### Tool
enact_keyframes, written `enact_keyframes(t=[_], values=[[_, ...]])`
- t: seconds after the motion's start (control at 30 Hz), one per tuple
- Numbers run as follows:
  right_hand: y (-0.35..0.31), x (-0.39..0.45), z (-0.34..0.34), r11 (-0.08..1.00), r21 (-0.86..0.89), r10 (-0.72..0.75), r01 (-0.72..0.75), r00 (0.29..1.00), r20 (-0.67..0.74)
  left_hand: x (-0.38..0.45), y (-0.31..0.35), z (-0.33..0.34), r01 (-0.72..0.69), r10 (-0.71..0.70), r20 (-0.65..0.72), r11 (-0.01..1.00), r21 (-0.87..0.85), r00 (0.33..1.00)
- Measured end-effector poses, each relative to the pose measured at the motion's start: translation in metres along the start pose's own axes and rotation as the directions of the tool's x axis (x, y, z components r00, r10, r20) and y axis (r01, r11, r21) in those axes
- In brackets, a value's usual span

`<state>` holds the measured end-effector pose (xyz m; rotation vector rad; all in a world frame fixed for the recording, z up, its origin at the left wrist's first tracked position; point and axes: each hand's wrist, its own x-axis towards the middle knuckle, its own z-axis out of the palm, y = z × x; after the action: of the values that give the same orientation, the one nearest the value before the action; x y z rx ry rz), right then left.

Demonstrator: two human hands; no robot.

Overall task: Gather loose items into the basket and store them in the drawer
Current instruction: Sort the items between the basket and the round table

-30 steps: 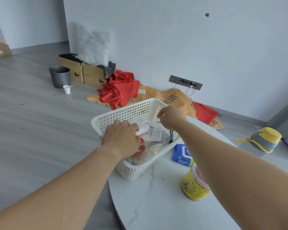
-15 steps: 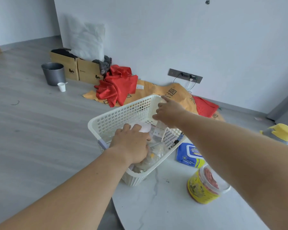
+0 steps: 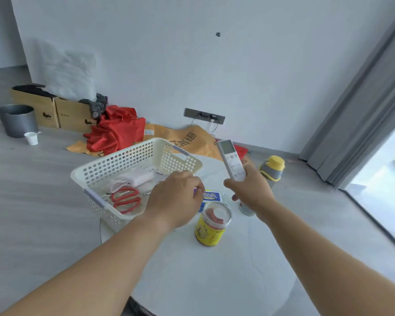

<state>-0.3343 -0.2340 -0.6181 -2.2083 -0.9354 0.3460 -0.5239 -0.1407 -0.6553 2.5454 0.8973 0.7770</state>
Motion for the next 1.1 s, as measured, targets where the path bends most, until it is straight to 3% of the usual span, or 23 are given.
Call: enact_keyframes(t=[0.1,0.2,0.33,0.4,0.53,0.8,0.93,1.1], values=[[0.061,-0.039,-0.016,0.983,0.077,0.155,-0.164,0.981,0.115,-0.012,0.024,0.032,0.042,-0.016,0.148,0.985,-0.17,0.989],[0.11,-0.056,-0.026,0.923,0.026,0.363,-0.384,0.892,0.269,-0.017,0.033,0.061,0.043,-0.016,0.318,0.996,-0.077,0.948],[0.151,-0.056,-0.012,0.834,-0.162,0.549,-0.527,0.771,0.322,-0.013,0.03,0.082,0.148,-0.128,0.39,0.989,-0.021,0.912],[0.161,-0.045,0.0,0.832,-0.257,0.553,-0.492,0.776,0.304,-0.008,0.028,0.091,0.18,-0.157,0.44,0.984,-0.011,0.884],[0.164,-0.021,0.015,0.839,-0.432,0.445,-0.331,0.874,0.194,0.005,0.02,0.105,0.168,-0.149,0.482,0.986,0.002,0.864],[0.186,-0.002,0.018,0.812,-0.49,0.443,-0.316,0.881,0.166,0.015,0.011,0.113,0.103,-0.092,0.452,0.995,0.001,0.887],[0.187,0.003,0.015,0.803,-0.529,0.424,-0.275,0.887,0.182,0.019,0.007,0.113,0.062,-0.071,0.501,0.997,0.035,0.863],[0.183,0.005,0.01,0.784,-0.574,0.442,-0.234,0.861,0.252,0.019,0.003,0.116,0.093,-0.056,0.544,0.995,-0.041,0.837]])
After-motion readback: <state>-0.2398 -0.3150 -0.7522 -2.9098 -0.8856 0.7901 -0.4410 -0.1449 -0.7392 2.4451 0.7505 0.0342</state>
